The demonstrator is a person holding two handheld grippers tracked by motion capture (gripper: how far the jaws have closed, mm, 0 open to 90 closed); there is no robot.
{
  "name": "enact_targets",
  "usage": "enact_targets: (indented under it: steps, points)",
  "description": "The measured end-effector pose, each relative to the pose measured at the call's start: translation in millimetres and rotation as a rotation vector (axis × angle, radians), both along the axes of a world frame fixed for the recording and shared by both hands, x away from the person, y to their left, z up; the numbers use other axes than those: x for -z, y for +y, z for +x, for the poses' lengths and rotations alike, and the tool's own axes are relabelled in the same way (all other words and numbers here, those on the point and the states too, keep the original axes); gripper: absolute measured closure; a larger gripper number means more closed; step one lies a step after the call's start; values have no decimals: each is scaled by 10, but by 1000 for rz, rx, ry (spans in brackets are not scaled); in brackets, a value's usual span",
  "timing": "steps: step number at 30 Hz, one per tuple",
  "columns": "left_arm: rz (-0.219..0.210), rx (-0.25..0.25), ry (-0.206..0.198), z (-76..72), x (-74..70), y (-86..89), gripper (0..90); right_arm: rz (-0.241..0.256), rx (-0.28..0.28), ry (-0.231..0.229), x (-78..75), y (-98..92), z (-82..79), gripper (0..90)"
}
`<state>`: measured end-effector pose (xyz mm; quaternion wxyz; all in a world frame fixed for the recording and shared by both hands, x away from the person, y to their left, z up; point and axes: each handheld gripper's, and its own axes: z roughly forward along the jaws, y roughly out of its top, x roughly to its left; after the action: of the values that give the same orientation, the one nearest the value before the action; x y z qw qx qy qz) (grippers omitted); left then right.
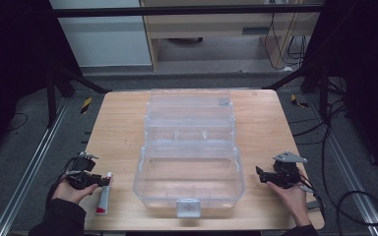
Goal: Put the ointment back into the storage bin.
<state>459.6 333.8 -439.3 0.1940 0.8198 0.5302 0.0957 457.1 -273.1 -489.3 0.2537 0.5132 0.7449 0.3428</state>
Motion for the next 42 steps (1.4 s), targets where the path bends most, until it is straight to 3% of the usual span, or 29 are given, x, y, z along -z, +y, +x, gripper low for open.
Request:
enact_targets:
  steps: [12,23,35,40,41,42]
  points:
    - [-12,-27,70,36,129,-27,584,-14,-14,19,18,15,7,179]
    - [-27,-40,105,58,200,-25,629,-19,-23,25,25,21,9,184]
    - [-5,-19,115,83,216,-68,680,-25,-25,26,28,20,9,186]
    - [17,12,121,103,217,-95,685,-23,-23,31,31,25,8,186]
    - [17,12,121,103,217,-95,686,-25,-24,31,30,24,8,186]
    - [-8,6,147,97,222,-120,686,-25,-23,30,30,23,8,186]
